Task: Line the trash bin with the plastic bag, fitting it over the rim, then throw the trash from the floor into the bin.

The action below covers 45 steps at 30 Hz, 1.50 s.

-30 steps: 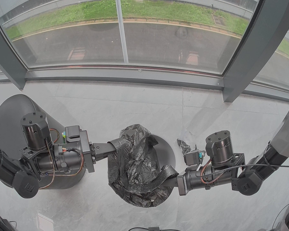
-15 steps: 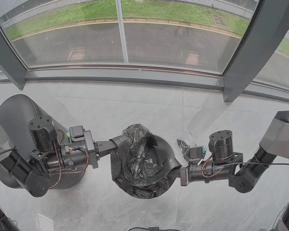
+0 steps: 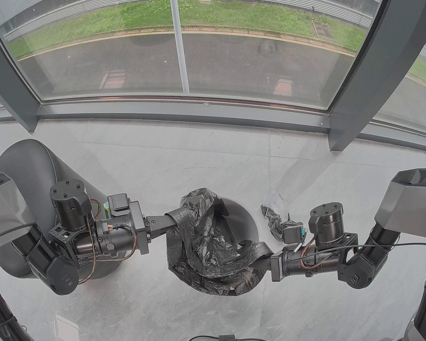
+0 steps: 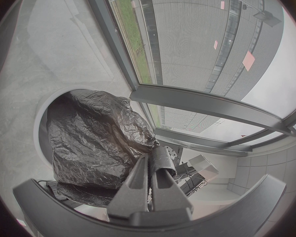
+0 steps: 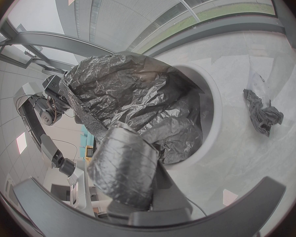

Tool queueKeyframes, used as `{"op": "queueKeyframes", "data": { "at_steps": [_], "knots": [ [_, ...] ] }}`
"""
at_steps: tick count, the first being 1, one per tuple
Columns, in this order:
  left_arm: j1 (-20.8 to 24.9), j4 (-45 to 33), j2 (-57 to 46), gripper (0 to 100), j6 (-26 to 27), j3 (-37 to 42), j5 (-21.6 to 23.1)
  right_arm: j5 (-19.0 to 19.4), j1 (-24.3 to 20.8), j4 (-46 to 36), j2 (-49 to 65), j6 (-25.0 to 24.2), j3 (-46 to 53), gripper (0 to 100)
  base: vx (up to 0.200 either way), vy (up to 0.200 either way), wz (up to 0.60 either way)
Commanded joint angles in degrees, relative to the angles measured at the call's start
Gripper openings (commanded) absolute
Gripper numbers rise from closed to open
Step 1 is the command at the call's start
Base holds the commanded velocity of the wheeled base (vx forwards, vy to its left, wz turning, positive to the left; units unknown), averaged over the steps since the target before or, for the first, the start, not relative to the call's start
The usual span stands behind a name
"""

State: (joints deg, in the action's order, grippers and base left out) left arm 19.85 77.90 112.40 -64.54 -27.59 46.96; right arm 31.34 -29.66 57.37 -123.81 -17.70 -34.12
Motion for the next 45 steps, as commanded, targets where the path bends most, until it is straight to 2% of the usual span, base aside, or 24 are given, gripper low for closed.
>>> {"op": "queueKeyframes", "data": {
  "at_steps": [1,11,20,26,31,40,41,45],
  "knots": [
    [0.19,0.85,0.45,0,0.03,1.4,-0.02,0.03,0.3,0.02,0.41,0.47,2.13,0,0.0,0.0,0.0],
    [1.6,1.12,-0.25,0,-0.33,3.86,-0.02,0.03,0.22,-0.06,0.23,1.27,3.1,0,0.0,0.0,0.0],
    [2.39,1.12,-3.06,0,-2.88,7.64,-0.55,-0.05,0.22,-0.06,-0.29,1.79,3.36,0,0.0,0.0,0.0],
    [1.86,1.29,-0.07,0,-2.7,7.28,-0.55,-0.76,0.66,-0.06,-2.14,3.64,2.13,0,0.0,0.0,0.0],
    [1.86,4.46,2.48,0,-2.7,7.2,-0.46,-3.13,1.1,-0.06,-2.32,3.9,1.69,0,0.0,0.0,0.0],
    [1.86,7.09,3.71,0,-2.88,7.72,-0.46,-3.3,1.1,0.02,-2.32,3.9,1.69,0,0.0,0.0,0.0],
    [1.86,7.09,3.62,0,-2.88,7.81,-0.46,-3.3,1.1,0.02,-2.32,3.9,1.69,100,0.0,0.0,0.0],
    [1.86,7.09,3.44,0,-2.88,7.72,-0.46,-3.3,1.1,0.02,-1.7,3.81,1.95,100,0.0,0.0,0.0]
  ]
}}
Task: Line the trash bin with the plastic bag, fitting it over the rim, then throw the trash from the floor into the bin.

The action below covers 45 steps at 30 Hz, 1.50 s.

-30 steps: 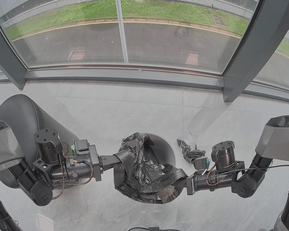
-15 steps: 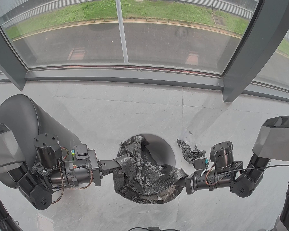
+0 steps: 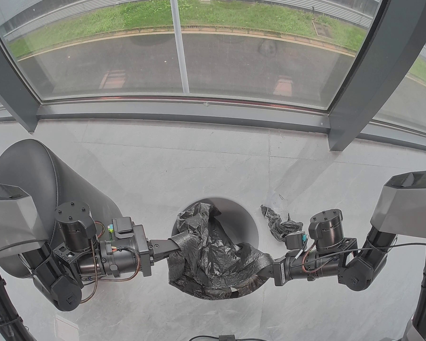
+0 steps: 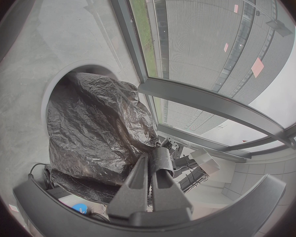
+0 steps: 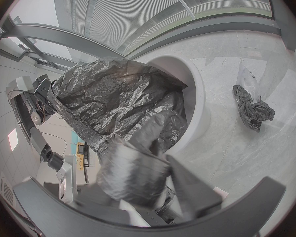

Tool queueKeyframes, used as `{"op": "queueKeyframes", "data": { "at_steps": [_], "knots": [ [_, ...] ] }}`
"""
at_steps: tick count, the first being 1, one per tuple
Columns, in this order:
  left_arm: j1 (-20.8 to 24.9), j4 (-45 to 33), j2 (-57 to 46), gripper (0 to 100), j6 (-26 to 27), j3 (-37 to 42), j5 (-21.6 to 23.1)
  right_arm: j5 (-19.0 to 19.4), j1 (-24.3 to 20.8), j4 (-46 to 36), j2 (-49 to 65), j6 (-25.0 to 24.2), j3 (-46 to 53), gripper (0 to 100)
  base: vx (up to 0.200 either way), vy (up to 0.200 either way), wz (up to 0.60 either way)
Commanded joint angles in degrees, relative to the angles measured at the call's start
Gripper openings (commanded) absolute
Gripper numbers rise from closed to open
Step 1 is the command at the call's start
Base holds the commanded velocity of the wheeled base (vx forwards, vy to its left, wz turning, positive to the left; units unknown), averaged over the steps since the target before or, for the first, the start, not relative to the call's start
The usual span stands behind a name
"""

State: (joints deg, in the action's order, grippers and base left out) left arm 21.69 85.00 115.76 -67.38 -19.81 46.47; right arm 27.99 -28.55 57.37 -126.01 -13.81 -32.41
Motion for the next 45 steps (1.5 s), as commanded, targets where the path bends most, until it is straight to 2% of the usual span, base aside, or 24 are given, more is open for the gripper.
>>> {"op": "queueKeyframes", "data": {
  "at_steps": [1,14,17,18,19,20,21,22,24,25,26,27,29,31,33,38,45],
  "knots": [
    [0.02,-0.01,0.08,0,-0.03,-0.05,0.02,0.05,-0.01,0.02,0.59,-0.07,0.25,100,0.0,0.0,0.0],
    [0.11,1.13,-0.45,0,-0.12,0.21,0.2,0.05,-0.19,-0.06,10.79,0.01,3.41,100,0.0,0.0,0.0],
    [0.11,1.22,-0.54,0,-0.12,0.3,0.02,-0.92,-0.63,-0.24,12.99,0.19,4.11,100,0.0,0.0,0.0],
    [0.11,1.22,-0.8,0,-0.03,0.39,-0.15,-3.91,-2.83,-0.68,15.71,0.89,5.34,100,0.0,0.0,0.0],
    [0.02,1.22,-0.89,0,-0.03,0.39,-0.15,-4.61,-3.35,-0.68,15.98,1.07,5.52,100,0.0,0.0,0.0],
    [0.02,1.22,-1.24,0,-0.03,0.39,-0.24,-9.62,-6.69,-0.77,16.77,1.77,5.52,100,0.0,0.0,0.0],
    [0.02,1.22,-1.24,0,-0.03,0.39,-0.24,-9.62,-6.69,-0.77,16.77,1.77,5.52,100,0.0,0.0,0.0],
    [-0.07,1.22,-1.77,0,0.05,0.39,-0.33,-19.73,-10.47,-0.68,16.06,2.3,4.82,100,0.0,0.0,0.0],
    [0.02,1.22,-2.47,0,0.05,0.39,-0.33,-28.96,-14.43,-0.33,13.6,3.09,3.32,100,0.0,0.0,0.0],
    [0.02,1.22,-2.65,0,0.05,0.39,-0.33,-32.12,-16.1,-0.24,12.72,3.62,2.88,100,0.0,0.0,0.0],
    [0.02,1.22,-2.65,0,0.05,0.39,-0.33,-32.12,-16.1,-0.24,12.72,3.62,2.88,100,0.0,0.0,0.0],
    [0.02,1.22,-2.91,0,0.05,0.47,-0.42,-36.25,-19.26,-0.24,11.23,4.85,2.27,100,0.0,0.0,0.0],
    [0.11,1.22,-2.82,0,0.14,0.47,-0.33,-38.62,-22.51,-0.24,9.38,6.78,1.48,100,0.0,0.0,0.0],
    [0.11,1.22,-2.82,0,0.14,0.47,-0.33,-40.21,-23.83,-0.24,8.06,8.1,1.04,100,0.0,0.0,0.0],
    [0.11,1.22,-2.73,0,0.14,0.47,-0.33,-43.46,-26.12,-0.06,5.78,9.68,-0.1,100,0.0,0.0,0.0],
    [0.02,1.22,-2.91,0,0.14,0.47,-0.33,-44.07,-28.58,-0.15,4.55,9.86,-1.34,100,0.0,0.0,0.0],
    [0.02,1.22,-2.56,0,0.14,0.47,-0.33,-44.34,-28.58,-0.15,3.14,10.3,-1.42,100,0.0,0.0,0.0]
  ]
}}
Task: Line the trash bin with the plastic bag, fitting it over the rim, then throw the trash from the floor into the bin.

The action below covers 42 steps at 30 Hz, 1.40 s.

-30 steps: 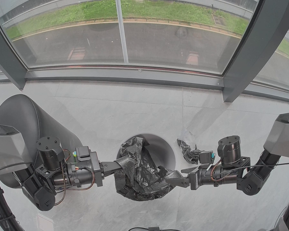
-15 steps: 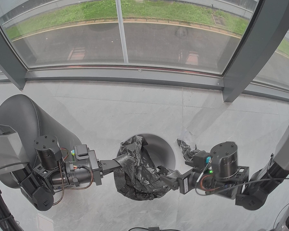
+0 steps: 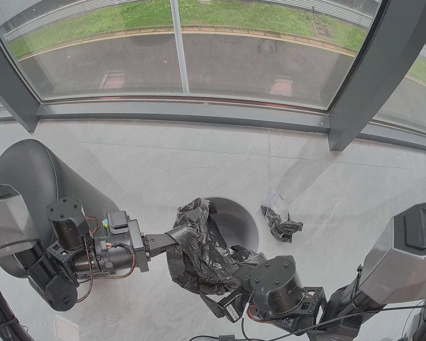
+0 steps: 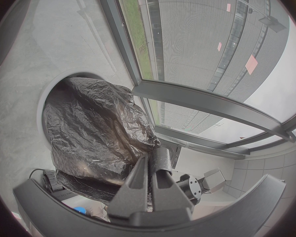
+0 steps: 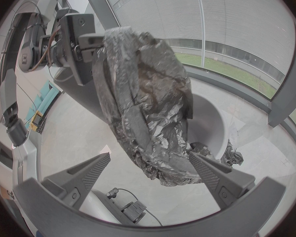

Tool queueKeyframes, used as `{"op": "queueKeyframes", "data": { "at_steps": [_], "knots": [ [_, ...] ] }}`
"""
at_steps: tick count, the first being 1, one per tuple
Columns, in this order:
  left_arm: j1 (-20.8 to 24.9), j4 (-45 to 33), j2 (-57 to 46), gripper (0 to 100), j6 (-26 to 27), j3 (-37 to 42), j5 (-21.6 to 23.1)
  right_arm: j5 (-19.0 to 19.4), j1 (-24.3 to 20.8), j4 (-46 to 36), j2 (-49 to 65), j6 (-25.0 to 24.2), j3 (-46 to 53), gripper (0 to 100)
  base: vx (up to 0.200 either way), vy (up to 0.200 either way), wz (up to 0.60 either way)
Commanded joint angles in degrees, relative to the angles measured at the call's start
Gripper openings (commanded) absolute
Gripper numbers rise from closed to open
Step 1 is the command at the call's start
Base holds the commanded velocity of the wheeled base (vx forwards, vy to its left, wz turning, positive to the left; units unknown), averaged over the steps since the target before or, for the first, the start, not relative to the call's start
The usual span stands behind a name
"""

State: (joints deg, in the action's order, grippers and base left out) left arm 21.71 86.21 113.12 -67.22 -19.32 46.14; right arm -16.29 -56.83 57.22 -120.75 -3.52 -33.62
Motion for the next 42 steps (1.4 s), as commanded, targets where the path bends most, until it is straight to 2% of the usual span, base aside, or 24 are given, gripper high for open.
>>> {"op": "queueKeyframes", "data": {
  "at_steps": [1,4,6,10,14,19,25,37,39,41,42],
  "knots": [
    [0.0,0.01,0.09,0,-0.02,-0.01,0.0,-0.15,-0.21,0.08,-2.74,0.1,-0.22,100,0.0,0.0,0.0],
    [0.0,0.01,-0.09,0,-0.02,-0.01,0.0,-0.15,1.02,0.08,-4.76,0.53,-1.53,100,0.0,0.0,0.0],
    [0.09,0.01,-0.35,0,-0.02,-0.01,0.09,0.64,4.8,0.43,-7.05,0.62,-3.2,100,0.0,0.0,0.0],
    [0.09,0.01,-0.44,0,-0.02,-0.01,0.0,1.61,7.17,3.6,-9.86,0.8,-4.43,100,0.0,0.0,0.0],
    [0.09,0.01,-0.62,0,-0.02,0.07,0.0,1.17,7.35,6.76,-11.53,1.06,-4.35,100,0.0,0.0,0.0],
    [0.44,-0.08,-0.53,0,-0.02,0.07,0.0,0.82,8.05,12.21,-12.05,4.31,-4.08,100,0.0,0.0,0.0],
    [0.61,0.01,-0.79,0,0.16,0.95,-0.09,-0.5,8.05,20.82,-11.97,5.28,-2.5,100,0.0,0.0,0.0],
    [0.52,-0.08,-1.14,0,0.42,1.04,-0.35,-1.56,9.55,22.14,-8.45,6.51,0.66,100,0.0,0.0,0.0],
    [0.52,-0.25,-0.7,0,1.74,1.04,-0.88,-1.56,9.99,22.14,-7.57,6.69,0.93,100,0.0,0.0,0.0],
    [0.44,-0.87,-0.62,0,5.17,1.13,-0.88,-1.56,10.51,22.14,-7.22,6.78,0.93,100,0.0,0.0,0.0],
    [0.44,-1.4,-0.62,0,8.86,1.13,-0.88,-1.56,10.87,22.14,-7.13,6.78,0.93,100,0.0,0.0,0.0]
  ]
}}
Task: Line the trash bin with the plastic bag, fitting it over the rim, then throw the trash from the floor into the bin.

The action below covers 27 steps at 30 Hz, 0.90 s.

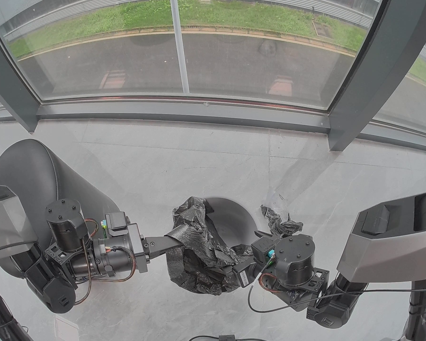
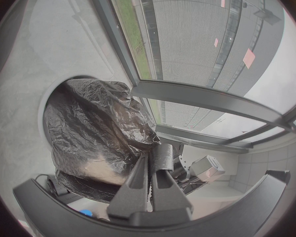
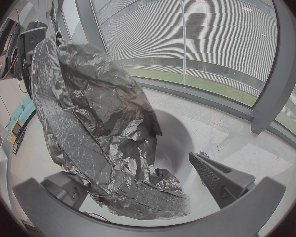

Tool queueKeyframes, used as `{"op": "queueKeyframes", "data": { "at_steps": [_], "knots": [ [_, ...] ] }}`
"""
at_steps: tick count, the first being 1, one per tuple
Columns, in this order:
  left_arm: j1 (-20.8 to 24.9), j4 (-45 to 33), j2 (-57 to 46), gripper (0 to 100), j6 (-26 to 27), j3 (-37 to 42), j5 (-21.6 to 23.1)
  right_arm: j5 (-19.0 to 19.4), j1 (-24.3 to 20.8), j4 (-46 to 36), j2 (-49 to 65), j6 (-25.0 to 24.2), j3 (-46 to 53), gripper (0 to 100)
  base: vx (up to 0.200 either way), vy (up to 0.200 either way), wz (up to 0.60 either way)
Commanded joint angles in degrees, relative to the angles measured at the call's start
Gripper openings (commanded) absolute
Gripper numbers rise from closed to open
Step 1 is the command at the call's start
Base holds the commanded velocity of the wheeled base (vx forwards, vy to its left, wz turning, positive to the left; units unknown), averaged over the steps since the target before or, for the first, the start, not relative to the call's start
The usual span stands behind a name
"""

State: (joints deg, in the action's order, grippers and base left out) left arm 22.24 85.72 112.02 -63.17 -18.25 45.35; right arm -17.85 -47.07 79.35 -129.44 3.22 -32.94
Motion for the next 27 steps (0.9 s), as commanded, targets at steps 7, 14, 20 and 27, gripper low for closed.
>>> {"op": "queueKeyframes", "data": {
  "at_steps": [7,14,20,27],
  "knots": [
    [-0.18,-3.02,0.3,0,14.04,0.41,-0.7,-0.26,1.28,-0.07,1.38,0.12,-0.11,100,0.0,0.0,0.0],
    [0.18,-6.53,-0.22,0,25.2,0.23,-5.36,-0.87,1.45,-0.07,1.21,0.12,-0.46,100,0.0,0.0,0.0],
    [5.45,-7.68,-0.57,0,34.34,-0.3,-14.32,-0.87,2.42,0.02,0.86,-0.14,-0.99,100,0.0,0.0,0.0],
    [9.67,-7.59,1.01,0,41.46,-0.56,-26.63,-4.74,3.56,0.1,0.77,-0.41,-2.13,100,0.0,0.0,0.0]
  ]
}}
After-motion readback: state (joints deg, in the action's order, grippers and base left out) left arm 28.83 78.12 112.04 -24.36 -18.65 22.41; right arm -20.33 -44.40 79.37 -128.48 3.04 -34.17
